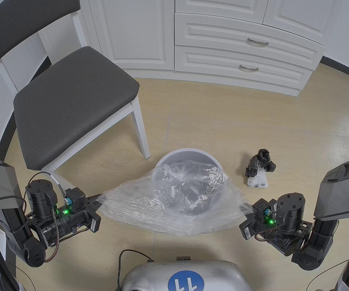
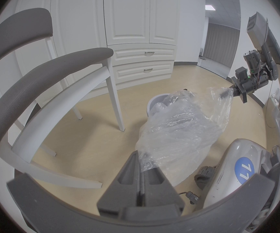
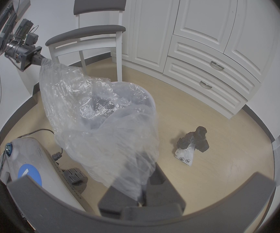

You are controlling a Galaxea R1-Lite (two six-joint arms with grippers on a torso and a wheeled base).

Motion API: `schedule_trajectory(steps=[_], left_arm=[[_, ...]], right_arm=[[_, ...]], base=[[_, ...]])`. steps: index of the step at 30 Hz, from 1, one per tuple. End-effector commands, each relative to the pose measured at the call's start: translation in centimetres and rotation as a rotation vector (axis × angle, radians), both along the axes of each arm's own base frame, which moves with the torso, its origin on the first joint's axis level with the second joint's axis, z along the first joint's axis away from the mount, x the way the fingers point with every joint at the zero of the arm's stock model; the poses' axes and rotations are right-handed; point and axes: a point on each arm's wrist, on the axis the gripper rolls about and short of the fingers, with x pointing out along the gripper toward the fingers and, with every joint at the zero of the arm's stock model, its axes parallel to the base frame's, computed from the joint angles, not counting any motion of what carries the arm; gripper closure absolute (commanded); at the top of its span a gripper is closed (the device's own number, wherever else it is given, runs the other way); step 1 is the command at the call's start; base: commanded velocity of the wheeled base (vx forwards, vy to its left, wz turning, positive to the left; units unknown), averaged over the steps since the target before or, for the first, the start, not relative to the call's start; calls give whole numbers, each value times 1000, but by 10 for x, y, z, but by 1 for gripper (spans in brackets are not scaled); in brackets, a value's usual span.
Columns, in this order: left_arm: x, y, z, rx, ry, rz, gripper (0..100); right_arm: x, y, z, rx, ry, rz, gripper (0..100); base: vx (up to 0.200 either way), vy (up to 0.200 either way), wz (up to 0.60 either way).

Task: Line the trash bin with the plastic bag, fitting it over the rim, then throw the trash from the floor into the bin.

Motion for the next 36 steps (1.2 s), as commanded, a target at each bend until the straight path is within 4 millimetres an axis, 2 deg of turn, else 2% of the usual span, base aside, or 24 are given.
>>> schedule_trajectory(steps=[1, 11, 15, 19, 25, 29, 33, 36], left_arm=[[-6, 4, -1, 3, 18, 6, 100], [-10, 15, 22, -40, -61, 7, 100], [-10, 16, 21, -47, -55, 12, 100], [-10, 19, 23, -50, -61, 19, 100], [-12, 29, 31, -90, -80, 9, 100], [-10, 34, 37, -101, -78, 19, 100], [-9, 34, 44, -122, -51, 24, 100], [-5, 32, 44, -129, 6, 24, 100]], right_arm=[[-1, 3, 13, 49, -46, 11, 100], [-7, 0, 38, 109, -61, 0, 100], [-13, -4, 42, 162, -15, -22, 100], [-10, -10, 44, 203, 21, -68, 100], [-10, -10, 56, 264, 79, -100, 100], [-7, -4, 68, 319, 180, -139, 100], [-2, 2, 69, 342, 247, -163, 100], [5, 7, 63, 342, 287, -173, 100]], base=[[0, 0, 0], [0, 0, 0], [0, 0, 0], [0, 0, 0], [0, 0, 0], [0, 0, 0], [0, 0, 0], [0, 0, 0]])
